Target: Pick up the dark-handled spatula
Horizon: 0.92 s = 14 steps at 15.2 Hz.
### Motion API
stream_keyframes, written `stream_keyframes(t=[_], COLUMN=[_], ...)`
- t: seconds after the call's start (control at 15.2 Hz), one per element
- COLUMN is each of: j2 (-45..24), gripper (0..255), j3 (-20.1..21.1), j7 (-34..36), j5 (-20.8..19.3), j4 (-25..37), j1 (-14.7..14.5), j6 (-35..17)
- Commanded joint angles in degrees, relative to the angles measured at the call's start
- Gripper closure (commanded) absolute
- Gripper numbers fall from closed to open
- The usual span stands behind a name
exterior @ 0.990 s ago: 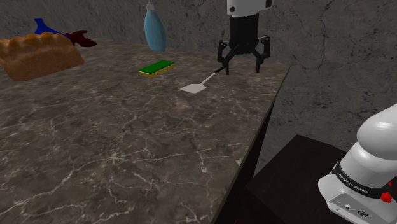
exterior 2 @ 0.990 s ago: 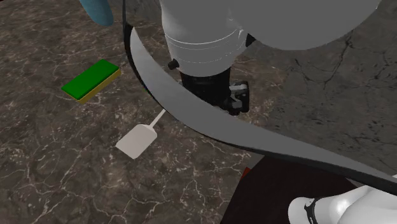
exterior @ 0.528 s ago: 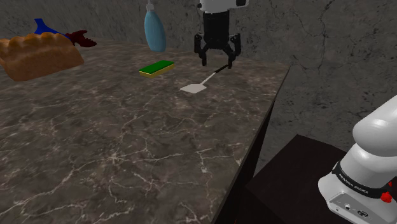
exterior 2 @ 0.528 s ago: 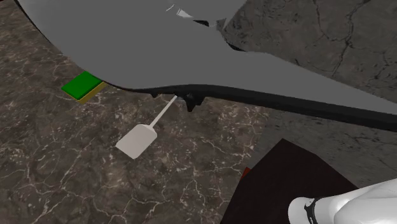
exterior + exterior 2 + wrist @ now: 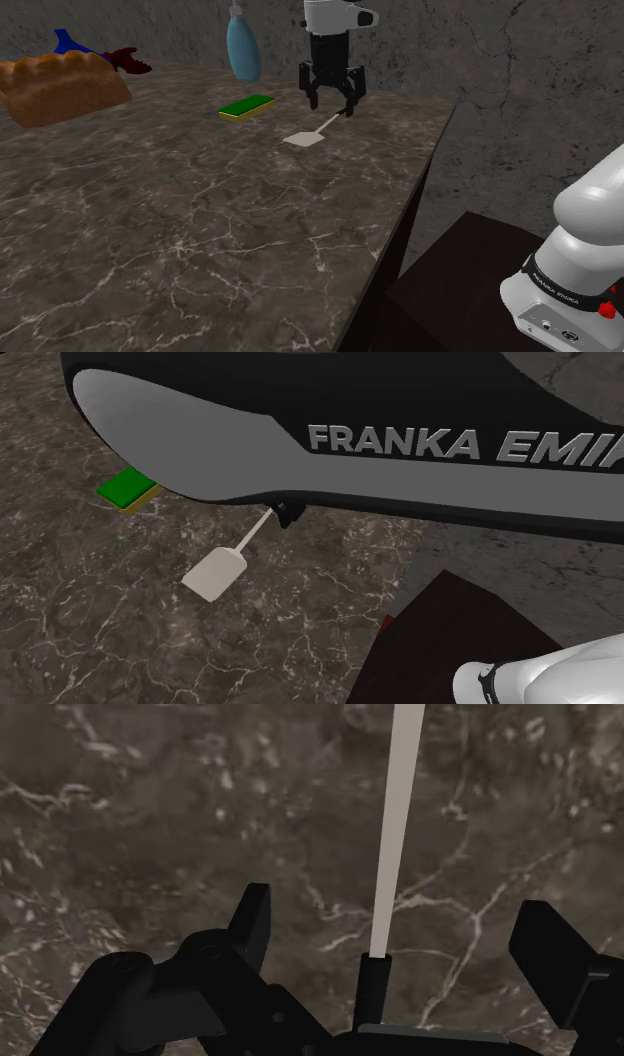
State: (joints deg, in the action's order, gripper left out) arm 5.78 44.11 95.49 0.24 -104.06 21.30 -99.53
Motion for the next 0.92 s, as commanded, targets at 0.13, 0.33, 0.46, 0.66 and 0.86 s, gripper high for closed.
stream_keyframes(t=[0.13, 0.33, 0.46, 0.66, 0.86], j2=[0.16, 0.18, 0.19, 0.2, 0.02], gripper=[255, 255, 255, 255, 255], j3=[0.06, 0.05, 0.05, 0.05, 0.04], j7=[0.14, 0.13, 0.12, 0.12, 0.1], j5=[0.11, 0.12, 0.13, 0.14, 0.01], j4=[-1.54, -1.53, -1.55, -1.55, 0.18], j1=[-0.07, -0.07, -0.07, -0.07, -0.03], j6=[-1.45, -1.42, -1.42, -1.42, 0.17])
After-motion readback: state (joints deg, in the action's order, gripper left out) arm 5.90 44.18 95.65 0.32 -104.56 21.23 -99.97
